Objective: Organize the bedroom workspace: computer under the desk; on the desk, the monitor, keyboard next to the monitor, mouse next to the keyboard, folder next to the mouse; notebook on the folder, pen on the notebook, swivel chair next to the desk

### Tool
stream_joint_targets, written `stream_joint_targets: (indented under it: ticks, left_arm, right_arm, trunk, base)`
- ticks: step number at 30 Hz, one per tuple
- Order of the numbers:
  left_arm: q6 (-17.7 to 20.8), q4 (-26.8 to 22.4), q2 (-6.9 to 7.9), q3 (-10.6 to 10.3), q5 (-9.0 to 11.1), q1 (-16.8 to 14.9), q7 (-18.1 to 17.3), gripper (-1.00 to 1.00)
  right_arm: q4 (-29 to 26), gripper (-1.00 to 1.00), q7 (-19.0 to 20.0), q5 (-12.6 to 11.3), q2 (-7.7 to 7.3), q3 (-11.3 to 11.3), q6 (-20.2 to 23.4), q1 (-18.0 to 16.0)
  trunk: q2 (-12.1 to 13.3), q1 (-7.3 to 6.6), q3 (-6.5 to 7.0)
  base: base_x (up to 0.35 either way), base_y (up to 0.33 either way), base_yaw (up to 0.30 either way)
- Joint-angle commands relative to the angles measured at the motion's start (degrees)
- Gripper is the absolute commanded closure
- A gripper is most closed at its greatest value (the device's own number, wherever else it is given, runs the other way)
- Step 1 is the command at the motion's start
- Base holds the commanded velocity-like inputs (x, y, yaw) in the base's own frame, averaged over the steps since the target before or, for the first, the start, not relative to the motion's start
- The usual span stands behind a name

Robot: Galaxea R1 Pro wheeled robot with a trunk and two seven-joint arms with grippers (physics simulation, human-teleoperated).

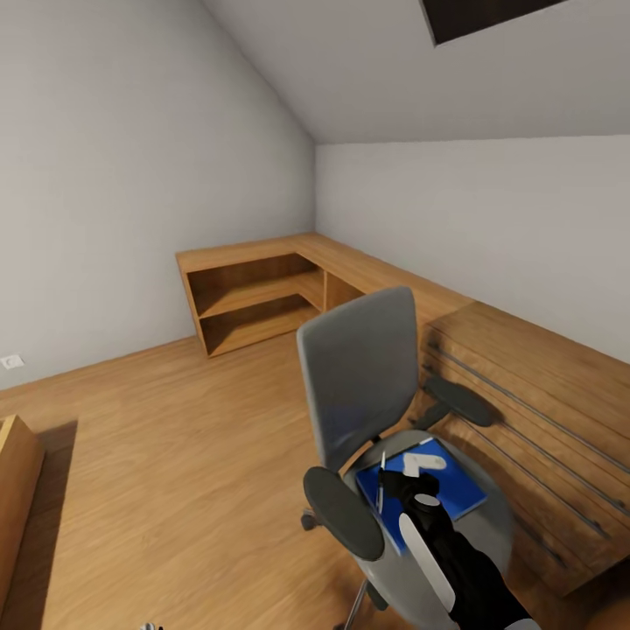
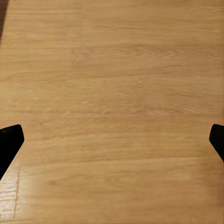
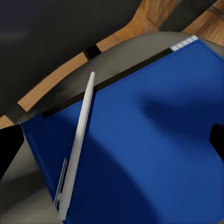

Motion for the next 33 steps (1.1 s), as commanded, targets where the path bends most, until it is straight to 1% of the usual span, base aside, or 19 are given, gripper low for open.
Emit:
stream_joint_targets:
  ticks: [1, 6, 16, 33]
  left_arm:
    - [-0.4, -0.1, 0.08, -0.3, 0.6, 0.0, 0.3, -1.00]
    - [-0.4, -0.1, 0.08, -0.3, 0.6, 0.0, 0.3, -1.00]
    - [-0.4, -0.1, 0.08, 0.0, 0.6, 0.0, 0.5, -1.00]
    - [-0.3, -0.1, 0.08, -0.1, 0.7, 0.0, 0.6, -1.00]
  right_arm:
    - [-0.1, -1.00, -0.5, -0.4, -0.07, 0.2, 0.2, 0.0]
    - [-0.1, -1.00, -0.5, -0.4, -0.12, 0.4, 0.2, 0.0]
    - [0.1, -1.00, -0.5, -0.5, -0.06, 0.4, 0.4, 0.0]
    - [0.3, -1.00, -0.6, -0.5, 0.05, 0.5, 0.8, 0.0]
  trunk:
    - [0.0, 0.01, -0.04]
    - [0.0, 0.01, -0.04]
    - [0.0, 0.01, -0.04]
    - [-6.8, 3.75, -3.09]
  base:
    - [0.141, 0.000, 0.000]
    - [0.173, -0.023, 0.000]
    - [0.024, -0.004, 0.000]
    - [0.000, 0.000, 0.000]
